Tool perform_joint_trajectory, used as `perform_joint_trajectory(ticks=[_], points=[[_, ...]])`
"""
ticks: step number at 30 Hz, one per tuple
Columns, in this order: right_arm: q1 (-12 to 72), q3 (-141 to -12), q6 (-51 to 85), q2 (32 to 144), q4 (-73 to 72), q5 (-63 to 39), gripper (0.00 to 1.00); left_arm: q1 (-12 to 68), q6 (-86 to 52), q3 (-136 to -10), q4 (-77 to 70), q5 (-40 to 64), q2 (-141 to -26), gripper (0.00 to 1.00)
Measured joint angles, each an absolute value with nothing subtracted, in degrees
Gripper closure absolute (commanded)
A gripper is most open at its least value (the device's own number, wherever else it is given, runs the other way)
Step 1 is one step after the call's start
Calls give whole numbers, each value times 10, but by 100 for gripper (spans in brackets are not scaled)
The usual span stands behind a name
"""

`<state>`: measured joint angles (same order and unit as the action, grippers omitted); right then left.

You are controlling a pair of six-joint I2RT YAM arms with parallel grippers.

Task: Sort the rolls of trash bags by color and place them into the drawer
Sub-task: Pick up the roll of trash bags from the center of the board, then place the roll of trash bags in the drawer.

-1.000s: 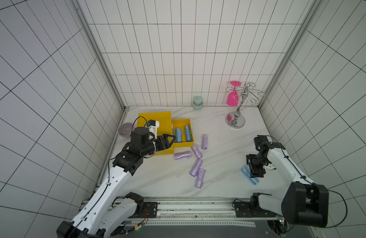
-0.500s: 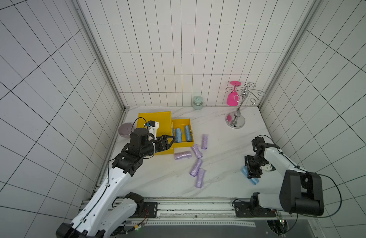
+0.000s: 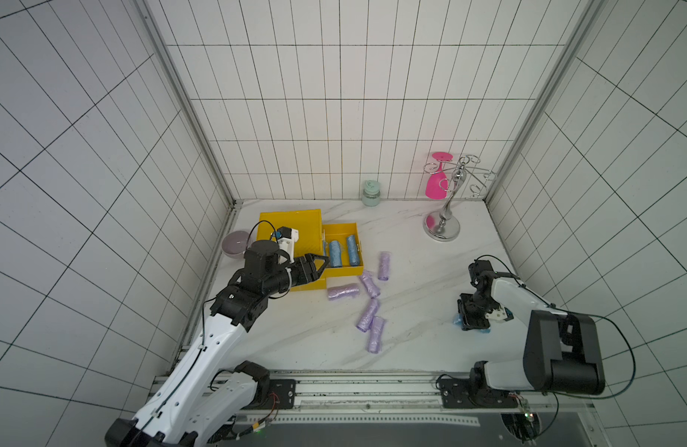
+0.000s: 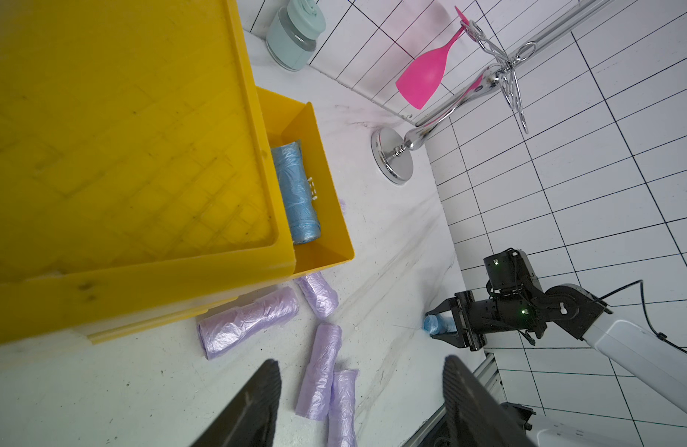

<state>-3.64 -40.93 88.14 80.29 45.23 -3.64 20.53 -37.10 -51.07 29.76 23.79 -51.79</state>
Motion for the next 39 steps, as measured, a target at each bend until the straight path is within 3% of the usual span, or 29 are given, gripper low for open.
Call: perform_joint_trajectory(ticks=[2, 7, 18, 27, 33, 39], points=[[-19, -419, 872, 803, 450, -28, 85, 205, -371, -511, 298, 238, -518, 34], [28, -432, 854, 804, 428, -10, 100, 205, -371, -511, 298, 237, -518, 34], [163, -524, 707, 878, 356, -14, 100, 181, -348, -531, 341, 223, -518, 34], [235, -619, 472, 887, 290, -81, 100, 41, -303, -592, 380, 262, -535, 34], [265, -757, 360, 891, 333, -119, 100, -33, -286, -601, 390, 281, -563, 35], [317, -970, 292, 974, 418, -170, 100, -66, -278, -618, 397, 276, -587, 35]])
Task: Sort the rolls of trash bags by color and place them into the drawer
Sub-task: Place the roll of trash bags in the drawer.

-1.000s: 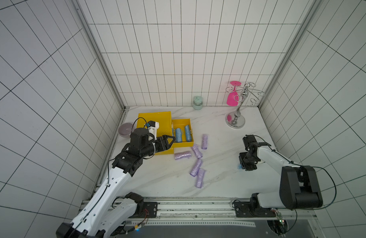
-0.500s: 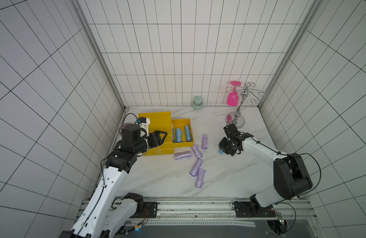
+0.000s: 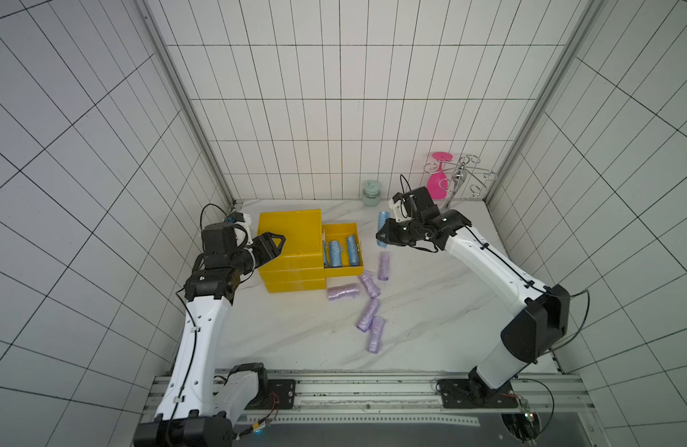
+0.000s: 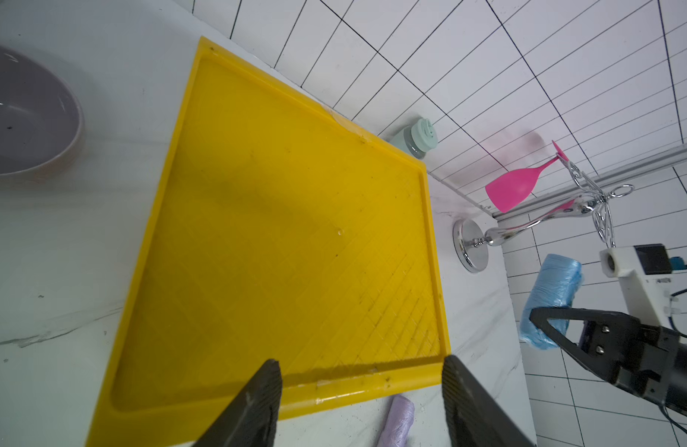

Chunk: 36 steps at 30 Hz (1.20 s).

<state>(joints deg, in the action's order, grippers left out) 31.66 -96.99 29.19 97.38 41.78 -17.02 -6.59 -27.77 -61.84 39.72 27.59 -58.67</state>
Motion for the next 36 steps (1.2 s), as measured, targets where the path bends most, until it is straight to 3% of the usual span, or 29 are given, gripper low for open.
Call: perform_joint_trajectory(ticks=[14, 25, 36], points=[[392, -1255, 306, 1256, 556, -222, 100, -103, -269, -637, 392, 255, -607, 35], [394, -1321, 319, 1327, 630, -181, 96, -110, -271, -620, 373, 260, -606, 35], [397, -1335, 314, 1340, 639, -174, 55, -112, -276, -616, 370, 270, -606, 35]])
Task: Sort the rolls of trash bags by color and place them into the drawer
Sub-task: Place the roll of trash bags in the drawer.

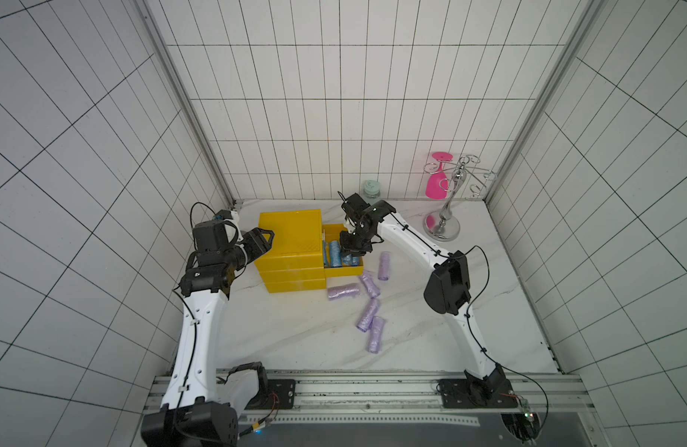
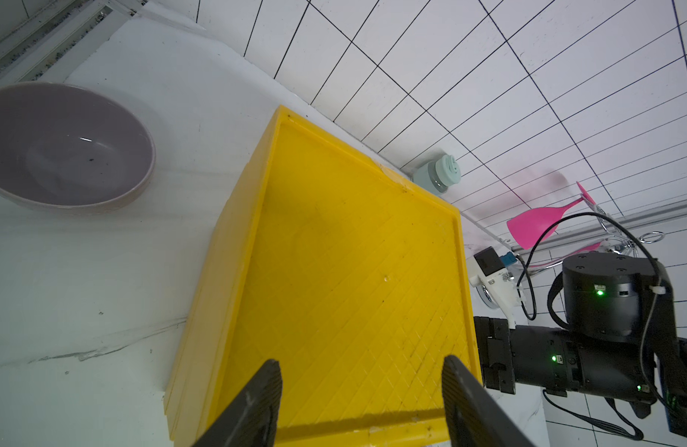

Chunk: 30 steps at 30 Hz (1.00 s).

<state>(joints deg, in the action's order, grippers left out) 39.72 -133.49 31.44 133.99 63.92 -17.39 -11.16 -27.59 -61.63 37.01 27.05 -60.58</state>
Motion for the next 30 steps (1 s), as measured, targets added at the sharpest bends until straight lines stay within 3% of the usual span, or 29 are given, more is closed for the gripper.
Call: perform_joint_trajectory(ticks=[3, 10, 12, 20, 24, 30], points=[[401, -1335, 308, 1336, 634, -163, 48, -113, -277, -616, 370, 272, -606, 35], [402, -1336, 298, 1299, 631, -135, 45, -114, -283, -616, 368, 272, -608, 35], [402, -1336, 293, 1282, 630, -127, 48, -114, -285, -616, 368, 271, -608, 35], [391, -1239, 256, 1124, 563, -81, 79, -114, -285, -624, 372, 256, -608, 35], [349, -1169, 245, 1075, 529, -88, 79, -121, -285, -640, 373, 251, -615, 36], [280, -1051, 241, 1089, 498, -108, 79, -133, -285, -663, 376, 235, -631, 36]])
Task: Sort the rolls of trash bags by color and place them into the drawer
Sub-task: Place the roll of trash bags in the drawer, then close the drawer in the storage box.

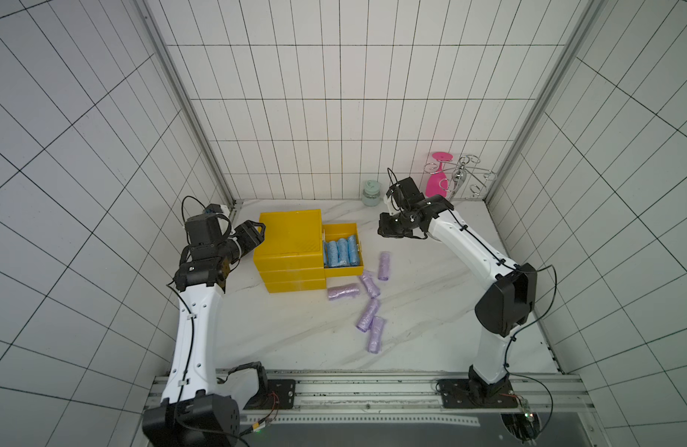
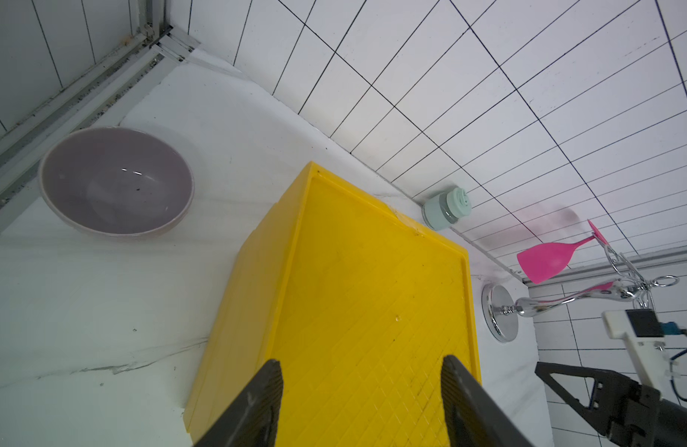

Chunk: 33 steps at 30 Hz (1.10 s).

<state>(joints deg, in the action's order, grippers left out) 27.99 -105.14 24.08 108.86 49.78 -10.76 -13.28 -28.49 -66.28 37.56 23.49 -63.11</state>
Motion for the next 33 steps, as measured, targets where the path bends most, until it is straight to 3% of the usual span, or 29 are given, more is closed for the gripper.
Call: perform_joint_trajectory(ticks=[22, 33], points=[[283, -1021, 244, 1206, 435, -207, 80, -136, -280, -650, 371, 215, -697, 36], [303, -1100, 248, 1251, 449, -216, 79, -133, -280, -646, 366, 233, -715, 36]])
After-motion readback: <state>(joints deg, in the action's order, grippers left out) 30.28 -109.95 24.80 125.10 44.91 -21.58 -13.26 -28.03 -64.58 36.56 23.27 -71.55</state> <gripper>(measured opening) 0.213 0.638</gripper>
